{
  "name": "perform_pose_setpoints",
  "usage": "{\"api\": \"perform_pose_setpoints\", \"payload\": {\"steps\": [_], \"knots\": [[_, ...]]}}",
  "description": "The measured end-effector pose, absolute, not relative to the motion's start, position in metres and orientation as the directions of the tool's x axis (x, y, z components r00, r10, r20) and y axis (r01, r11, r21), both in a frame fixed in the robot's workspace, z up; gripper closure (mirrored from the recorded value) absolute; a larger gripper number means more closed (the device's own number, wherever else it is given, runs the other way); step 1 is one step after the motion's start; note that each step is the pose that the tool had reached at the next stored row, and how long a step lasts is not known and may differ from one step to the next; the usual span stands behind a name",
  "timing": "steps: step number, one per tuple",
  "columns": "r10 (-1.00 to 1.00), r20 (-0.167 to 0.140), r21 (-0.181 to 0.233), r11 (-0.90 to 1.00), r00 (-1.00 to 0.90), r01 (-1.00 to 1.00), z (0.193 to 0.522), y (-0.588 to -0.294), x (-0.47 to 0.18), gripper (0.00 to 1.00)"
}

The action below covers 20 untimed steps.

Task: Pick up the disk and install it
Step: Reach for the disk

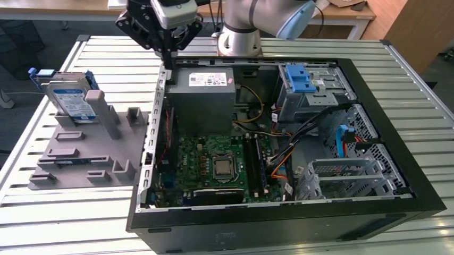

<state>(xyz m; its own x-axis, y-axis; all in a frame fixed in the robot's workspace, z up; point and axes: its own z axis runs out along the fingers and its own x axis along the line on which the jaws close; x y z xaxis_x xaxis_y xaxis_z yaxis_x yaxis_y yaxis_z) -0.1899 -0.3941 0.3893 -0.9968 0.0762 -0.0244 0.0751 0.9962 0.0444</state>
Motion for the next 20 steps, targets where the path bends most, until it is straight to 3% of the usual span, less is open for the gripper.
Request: {"api": "perform_pose_setpoints", "payload": {"steps": [20], "knots": [[0.076, -0.024, 0.044, 0.996, -0.997, 0.075, 0.3889, -0.3939, -0.1990, 0.89]]}}
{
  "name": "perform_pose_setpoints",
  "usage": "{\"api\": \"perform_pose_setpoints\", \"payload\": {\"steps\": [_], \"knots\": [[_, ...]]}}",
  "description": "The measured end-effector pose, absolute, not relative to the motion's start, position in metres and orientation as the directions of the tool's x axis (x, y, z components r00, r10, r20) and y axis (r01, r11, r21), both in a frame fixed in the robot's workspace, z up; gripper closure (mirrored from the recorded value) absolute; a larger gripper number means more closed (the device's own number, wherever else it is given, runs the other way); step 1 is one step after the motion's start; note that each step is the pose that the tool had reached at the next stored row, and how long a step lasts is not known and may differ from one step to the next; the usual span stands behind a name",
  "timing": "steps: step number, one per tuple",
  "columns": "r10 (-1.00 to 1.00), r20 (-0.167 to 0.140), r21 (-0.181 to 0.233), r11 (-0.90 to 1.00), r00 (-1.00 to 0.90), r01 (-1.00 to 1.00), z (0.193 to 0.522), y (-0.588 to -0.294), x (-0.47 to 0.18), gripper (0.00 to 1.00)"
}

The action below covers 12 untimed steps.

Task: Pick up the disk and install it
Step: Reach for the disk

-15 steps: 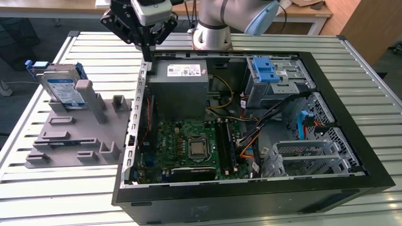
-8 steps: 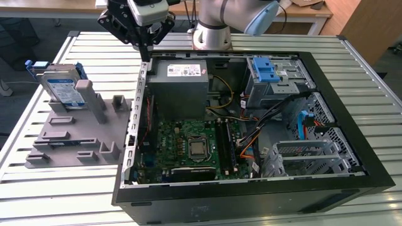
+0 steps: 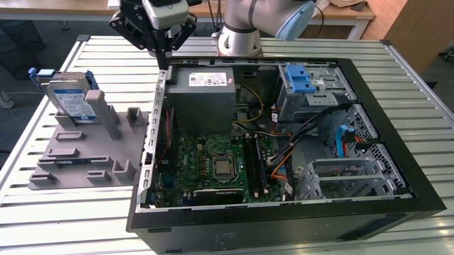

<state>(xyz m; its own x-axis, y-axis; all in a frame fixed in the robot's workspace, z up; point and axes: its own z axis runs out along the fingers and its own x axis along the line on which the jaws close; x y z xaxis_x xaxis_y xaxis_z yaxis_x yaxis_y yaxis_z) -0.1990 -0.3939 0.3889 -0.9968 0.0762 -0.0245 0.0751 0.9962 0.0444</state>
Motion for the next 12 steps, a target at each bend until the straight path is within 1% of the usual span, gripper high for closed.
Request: {"api": "perform_pose_setpoints", "payload": {"steps": [12], "knots": [[0.076, -0.024, 0.044, 0.996, -0.997, 0.075, 0.3883, -0.3938, -0.2085, 0.89]]}}
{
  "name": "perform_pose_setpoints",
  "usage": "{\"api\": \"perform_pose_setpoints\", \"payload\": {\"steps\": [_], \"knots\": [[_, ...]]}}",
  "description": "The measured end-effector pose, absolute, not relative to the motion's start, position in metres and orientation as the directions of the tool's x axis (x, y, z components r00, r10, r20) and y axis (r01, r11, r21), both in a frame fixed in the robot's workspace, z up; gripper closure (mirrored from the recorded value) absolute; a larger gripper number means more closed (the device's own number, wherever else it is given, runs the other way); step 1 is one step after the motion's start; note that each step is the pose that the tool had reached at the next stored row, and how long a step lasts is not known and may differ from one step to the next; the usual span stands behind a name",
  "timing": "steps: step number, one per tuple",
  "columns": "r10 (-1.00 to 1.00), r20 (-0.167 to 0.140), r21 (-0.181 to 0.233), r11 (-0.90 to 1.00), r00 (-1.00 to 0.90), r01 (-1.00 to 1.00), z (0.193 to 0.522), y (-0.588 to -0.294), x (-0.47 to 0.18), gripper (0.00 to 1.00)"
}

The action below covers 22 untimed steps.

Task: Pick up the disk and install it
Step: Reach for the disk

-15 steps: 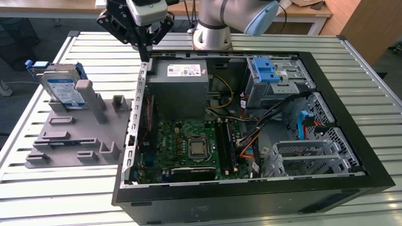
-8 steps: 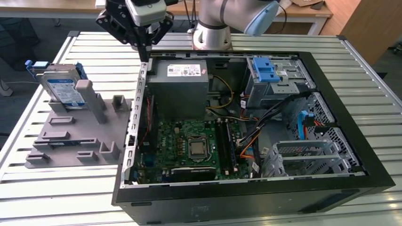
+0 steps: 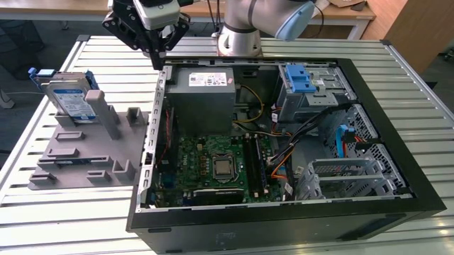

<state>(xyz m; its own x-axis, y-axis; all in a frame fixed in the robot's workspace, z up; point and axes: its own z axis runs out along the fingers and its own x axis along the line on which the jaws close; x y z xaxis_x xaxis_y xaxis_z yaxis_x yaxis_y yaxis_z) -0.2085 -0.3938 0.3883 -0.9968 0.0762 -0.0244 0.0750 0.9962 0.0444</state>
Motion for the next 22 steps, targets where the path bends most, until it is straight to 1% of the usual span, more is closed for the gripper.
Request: {"api": "perform_pose_setpoints", "payload": {"steps": [22], "knots": [[0.076, -0.024, 0.044, 0.996, -0.997, 0.075, 0.386, -0.391, -0.235, 0.89]]}}
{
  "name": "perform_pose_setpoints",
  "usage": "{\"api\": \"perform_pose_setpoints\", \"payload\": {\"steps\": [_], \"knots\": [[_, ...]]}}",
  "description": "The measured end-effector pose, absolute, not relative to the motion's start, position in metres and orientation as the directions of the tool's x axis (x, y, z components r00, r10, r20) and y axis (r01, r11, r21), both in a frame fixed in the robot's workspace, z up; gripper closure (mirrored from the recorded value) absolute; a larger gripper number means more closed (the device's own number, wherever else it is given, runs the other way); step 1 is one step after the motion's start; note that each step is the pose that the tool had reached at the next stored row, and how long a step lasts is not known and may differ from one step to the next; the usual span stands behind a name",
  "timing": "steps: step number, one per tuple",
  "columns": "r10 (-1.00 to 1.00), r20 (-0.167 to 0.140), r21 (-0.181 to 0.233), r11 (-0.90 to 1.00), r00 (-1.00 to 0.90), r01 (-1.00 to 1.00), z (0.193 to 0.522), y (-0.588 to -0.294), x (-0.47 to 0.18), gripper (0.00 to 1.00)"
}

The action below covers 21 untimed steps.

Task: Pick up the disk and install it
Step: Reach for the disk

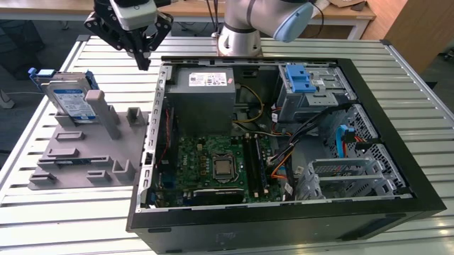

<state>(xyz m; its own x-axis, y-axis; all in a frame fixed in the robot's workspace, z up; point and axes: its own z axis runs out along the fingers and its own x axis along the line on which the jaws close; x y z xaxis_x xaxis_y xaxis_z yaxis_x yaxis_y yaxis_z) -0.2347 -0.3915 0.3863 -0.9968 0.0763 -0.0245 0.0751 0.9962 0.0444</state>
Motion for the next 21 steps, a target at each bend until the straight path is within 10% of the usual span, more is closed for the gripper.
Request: {"api": "perform_pose_setpoints", "payload": {"steps": [21], "knots": [[0.076, -0.024, 0.044, 0.996, -0.997, 0.075, 0.3854, -0.3913, -0.2416, 0.89]]}}
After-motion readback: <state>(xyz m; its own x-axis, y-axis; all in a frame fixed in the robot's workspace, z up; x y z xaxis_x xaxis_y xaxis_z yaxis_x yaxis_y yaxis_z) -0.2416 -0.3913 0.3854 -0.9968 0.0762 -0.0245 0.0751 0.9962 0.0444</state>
